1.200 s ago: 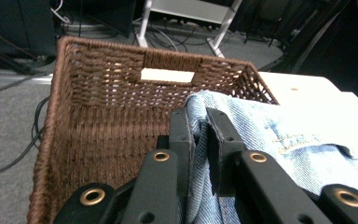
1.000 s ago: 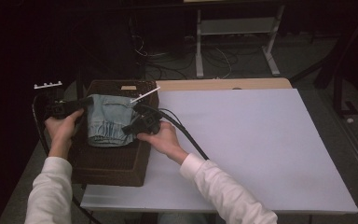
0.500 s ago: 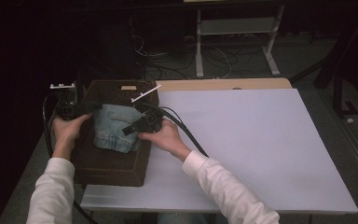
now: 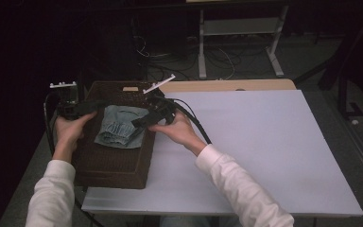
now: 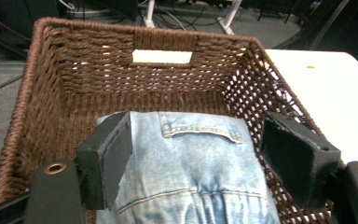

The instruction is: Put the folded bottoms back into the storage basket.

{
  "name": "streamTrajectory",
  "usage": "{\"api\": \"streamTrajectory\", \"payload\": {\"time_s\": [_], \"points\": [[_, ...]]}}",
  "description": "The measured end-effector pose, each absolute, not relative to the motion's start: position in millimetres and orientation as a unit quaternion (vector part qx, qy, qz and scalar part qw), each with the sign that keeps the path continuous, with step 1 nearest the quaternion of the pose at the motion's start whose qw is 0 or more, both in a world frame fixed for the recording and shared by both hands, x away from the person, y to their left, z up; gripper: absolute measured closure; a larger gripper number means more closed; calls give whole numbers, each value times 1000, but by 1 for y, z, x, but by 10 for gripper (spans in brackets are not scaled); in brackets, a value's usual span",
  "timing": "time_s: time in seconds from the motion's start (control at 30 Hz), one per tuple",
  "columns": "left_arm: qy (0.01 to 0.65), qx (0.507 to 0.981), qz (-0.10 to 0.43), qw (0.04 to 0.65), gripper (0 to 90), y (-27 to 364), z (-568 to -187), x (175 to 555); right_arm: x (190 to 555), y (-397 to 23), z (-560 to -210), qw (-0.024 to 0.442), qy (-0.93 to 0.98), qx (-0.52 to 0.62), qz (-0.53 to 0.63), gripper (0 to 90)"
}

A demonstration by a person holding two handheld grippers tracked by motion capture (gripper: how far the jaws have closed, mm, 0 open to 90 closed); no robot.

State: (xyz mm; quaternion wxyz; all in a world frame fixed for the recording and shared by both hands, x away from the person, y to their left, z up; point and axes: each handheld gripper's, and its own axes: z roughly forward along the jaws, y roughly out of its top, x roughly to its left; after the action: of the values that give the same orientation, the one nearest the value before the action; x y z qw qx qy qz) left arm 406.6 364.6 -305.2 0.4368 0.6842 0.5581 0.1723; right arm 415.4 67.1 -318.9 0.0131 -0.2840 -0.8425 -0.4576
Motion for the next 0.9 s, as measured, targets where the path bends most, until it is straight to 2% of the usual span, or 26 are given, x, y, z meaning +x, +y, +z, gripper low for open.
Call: {"api": "streamTrajectory", "payload": {"time_s": [0.13, 0.27, 0.4, 0.9], "points": [[544, 687, 171, 450, 183, 360, -300, 401, 413, 59, -312, -3, -847, -276, -454, 5], [537, 684, 167, 463, 112, 352, -296, 397, 411, 49, -307, -12, -846, -272, -458, 0], [531, 690, 157, 466, 3, 344, -292, 394, 411, 37, -303, -13, -842, -275, -464, 0], [491, 701, 154, 494, 0, 315, -282, 374, 406, -14, -295, -17, -833, -283, -475, 0]]}}
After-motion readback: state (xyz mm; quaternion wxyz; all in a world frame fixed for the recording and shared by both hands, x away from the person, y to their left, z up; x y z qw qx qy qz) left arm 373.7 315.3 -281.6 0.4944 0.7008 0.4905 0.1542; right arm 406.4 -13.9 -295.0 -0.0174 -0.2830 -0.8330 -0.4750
